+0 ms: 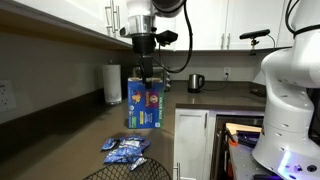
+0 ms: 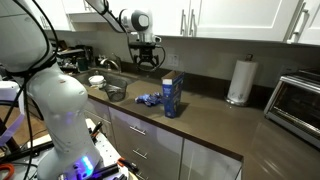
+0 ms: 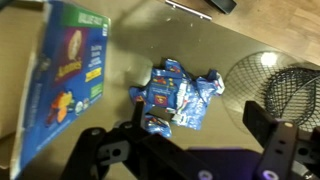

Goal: Put a packet on the counter into the box

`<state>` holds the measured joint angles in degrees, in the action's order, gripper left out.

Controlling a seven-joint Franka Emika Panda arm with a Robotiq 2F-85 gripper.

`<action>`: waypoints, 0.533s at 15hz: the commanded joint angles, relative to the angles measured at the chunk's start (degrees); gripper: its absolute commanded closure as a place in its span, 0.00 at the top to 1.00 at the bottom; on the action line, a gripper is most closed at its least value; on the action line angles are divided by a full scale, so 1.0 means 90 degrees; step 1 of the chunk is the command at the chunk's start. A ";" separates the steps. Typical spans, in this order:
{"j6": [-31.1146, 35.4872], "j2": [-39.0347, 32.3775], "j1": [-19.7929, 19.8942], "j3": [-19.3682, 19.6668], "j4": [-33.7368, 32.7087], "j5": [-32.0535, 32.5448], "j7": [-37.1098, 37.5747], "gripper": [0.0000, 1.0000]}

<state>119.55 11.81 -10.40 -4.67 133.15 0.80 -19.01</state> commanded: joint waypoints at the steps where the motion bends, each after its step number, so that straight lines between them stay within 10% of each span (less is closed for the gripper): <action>1: 0.1022 0.0093 -0.0255 -0.0110 0.0592 -0.0709 -0.0518 1.00; 8: 0.2680 -0.1009 -0.0356 -0.0220 0.0693 -0.0924 -0.0581 1.00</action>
<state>138.47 8.06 -14.23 -6.81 140.64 -5.32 -21.30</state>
